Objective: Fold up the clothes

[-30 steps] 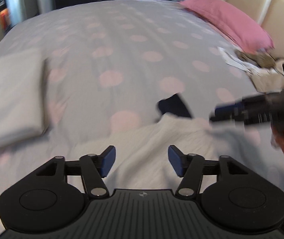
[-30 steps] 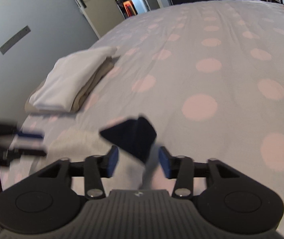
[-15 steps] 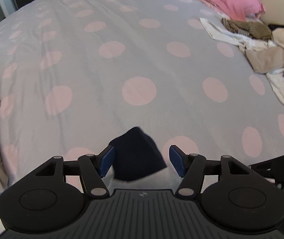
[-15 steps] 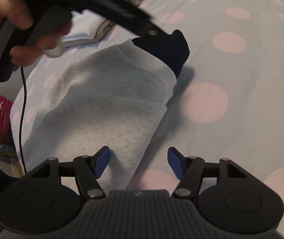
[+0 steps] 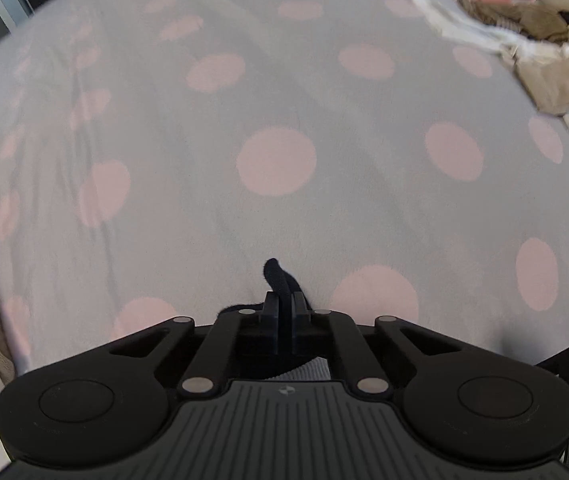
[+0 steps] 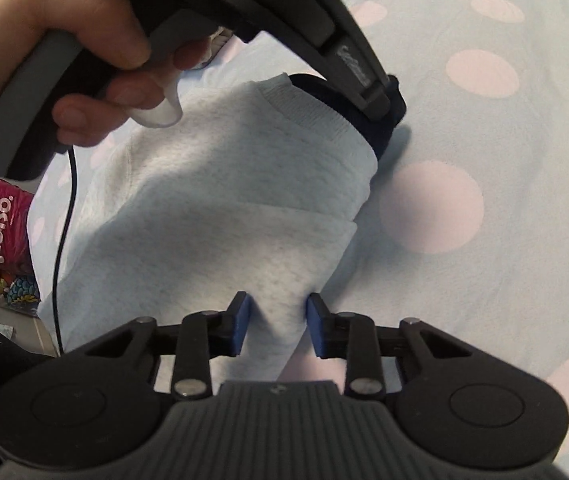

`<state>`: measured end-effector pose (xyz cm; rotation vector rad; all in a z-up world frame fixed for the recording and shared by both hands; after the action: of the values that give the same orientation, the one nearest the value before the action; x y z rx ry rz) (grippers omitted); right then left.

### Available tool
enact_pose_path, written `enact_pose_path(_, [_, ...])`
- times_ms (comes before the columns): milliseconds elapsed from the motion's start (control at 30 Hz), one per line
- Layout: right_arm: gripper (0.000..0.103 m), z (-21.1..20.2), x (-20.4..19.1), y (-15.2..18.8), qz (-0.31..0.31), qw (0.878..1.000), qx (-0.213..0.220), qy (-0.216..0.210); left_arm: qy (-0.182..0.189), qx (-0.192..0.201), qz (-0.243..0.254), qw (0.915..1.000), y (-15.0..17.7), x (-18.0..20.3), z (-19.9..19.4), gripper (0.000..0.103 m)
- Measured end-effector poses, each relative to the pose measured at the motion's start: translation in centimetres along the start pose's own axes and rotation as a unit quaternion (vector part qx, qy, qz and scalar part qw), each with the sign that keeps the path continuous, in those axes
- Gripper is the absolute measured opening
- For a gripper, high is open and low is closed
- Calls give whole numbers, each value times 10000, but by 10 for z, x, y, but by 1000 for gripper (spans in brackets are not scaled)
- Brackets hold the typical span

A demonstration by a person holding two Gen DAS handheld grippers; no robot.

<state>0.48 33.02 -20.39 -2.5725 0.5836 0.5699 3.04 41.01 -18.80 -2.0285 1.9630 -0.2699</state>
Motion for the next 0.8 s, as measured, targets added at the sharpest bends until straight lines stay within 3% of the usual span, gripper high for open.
enact_pose_path(100, [26, -2, 3, 1, 169, 9996, 1, -215, -28, 353, -210, 9992, 4, -10, -21, 1])
enact_pose_path(167, [23, 1, 2, 3, 130, 9995, -54, -265, -294, 724, -360, 9963, 1, -24, -36, 1])
enact_pose_path(233, [23, 3, -1, 4, 27, 9997, -56, -216, -52, 710, -690, 9951, 0, -40, -38, 1])
enact_pose_path(333, [23, 4, -2, 3, -102, 9998, -73, -134, -210, 609, -631, 9959, 5, -45, -27, 1])
enact_pose_path(433, [25, 6, 4, 3, -99, 9999, -126, -21, 201, 615, -743, 9951, 8, -50, -23, 2])
enact_pose_path(500, [30, 4, 3, 5, -99, 9999, -113, 53, 213, 721, -711, 9946, 13, -53, -34, 11])
enact_pose_path(533, [32, 1, 0, 6, -115, 9999, -80, 89, 152, 773, -658, 9947, 16, -55, -40, 20])
enact_pose_path(600, [48, -5, -1, 11, -137, 9998, 6, 149, -10, 847, -588, 9947, 27, -59, -55, 28])
enact_pose_path(733, [51, -19, 0, 25, 2, 9996, 204, 209, -203, 792, -695, 9942, 68, -76, -80, 48])
enact_pose_path(800, [55, -26, 0, 34, 118, 9993, 292, 202, -320, 711, -797, 9938, 97, -82, -89, 49])
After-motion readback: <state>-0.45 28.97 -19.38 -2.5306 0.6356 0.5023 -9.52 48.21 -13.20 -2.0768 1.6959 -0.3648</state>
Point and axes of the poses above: each gripper's, at about its wrist camera, not at the fingertips, and z roughly the way its jaws point, x to its right, y to its underside, the point moved 4 cm from there along z, roughly the way its jaws point, and after that the axes turned 5 degrees about z, right-handed, at the moved point
